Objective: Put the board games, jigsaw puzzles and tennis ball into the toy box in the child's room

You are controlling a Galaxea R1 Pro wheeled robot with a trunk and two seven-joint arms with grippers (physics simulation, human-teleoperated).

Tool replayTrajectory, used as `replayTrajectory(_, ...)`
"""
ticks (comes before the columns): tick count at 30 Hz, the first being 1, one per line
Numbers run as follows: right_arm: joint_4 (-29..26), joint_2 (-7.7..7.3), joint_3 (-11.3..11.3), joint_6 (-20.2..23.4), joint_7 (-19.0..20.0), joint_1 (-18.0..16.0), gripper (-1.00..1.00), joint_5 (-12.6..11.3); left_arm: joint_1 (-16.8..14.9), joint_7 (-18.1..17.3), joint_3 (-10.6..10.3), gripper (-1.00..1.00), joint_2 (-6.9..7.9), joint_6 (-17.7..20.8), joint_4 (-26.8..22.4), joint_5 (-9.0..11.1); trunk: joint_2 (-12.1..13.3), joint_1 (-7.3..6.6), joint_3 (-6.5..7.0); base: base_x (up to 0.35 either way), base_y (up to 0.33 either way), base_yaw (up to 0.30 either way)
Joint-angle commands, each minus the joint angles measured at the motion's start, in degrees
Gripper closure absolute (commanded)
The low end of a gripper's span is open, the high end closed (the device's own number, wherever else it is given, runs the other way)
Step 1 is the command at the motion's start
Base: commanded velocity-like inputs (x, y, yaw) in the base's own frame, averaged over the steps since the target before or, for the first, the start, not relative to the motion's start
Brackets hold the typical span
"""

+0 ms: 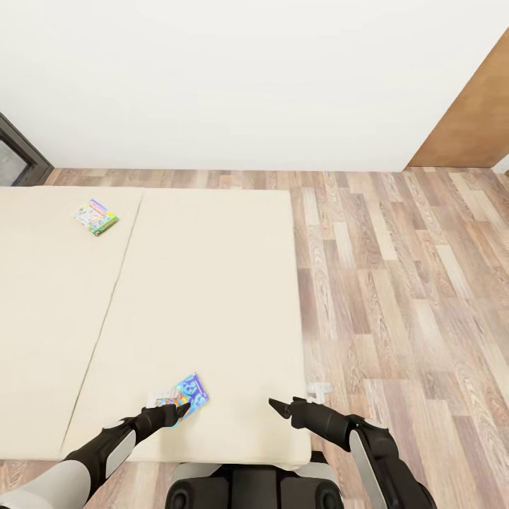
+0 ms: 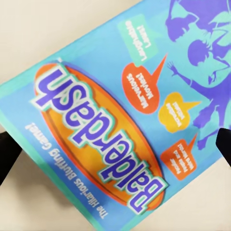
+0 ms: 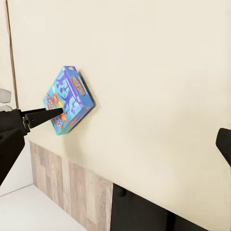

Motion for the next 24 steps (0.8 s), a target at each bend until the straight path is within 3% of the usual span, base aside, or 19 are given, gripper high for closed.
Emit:
replayTrajectory(1,-0.02,0.06,-0.16,0.43,0.15,-0.02,-1.0,-0.3,-0.03,-0.11,-0.37,-1.0,0.05,-0.02,0.0,0.48,-0.06,0.02,-0.05,0.0,-0.068,0.0)
replayTrajectory(7,-0.02,0.06,-0.16,0.43,0.16,-0.02,-1.0,-0.3,-0.03,-0.11,-0.35,-1.0,0.04,0.05,0.0,0.51,-0.06,0.02,-0.05,0.0,-0.188,0.0)
replayTrajectory(24,-0.02,0.06,-0.16,0.43,0.12,-0.02,-1.0,-0.3,-0.03,-0.11,-0.29,-1.0,0.04,0.07,-0.07,0.52,-0.06,0.02,-0.05,0.0,-0.077,0.0)
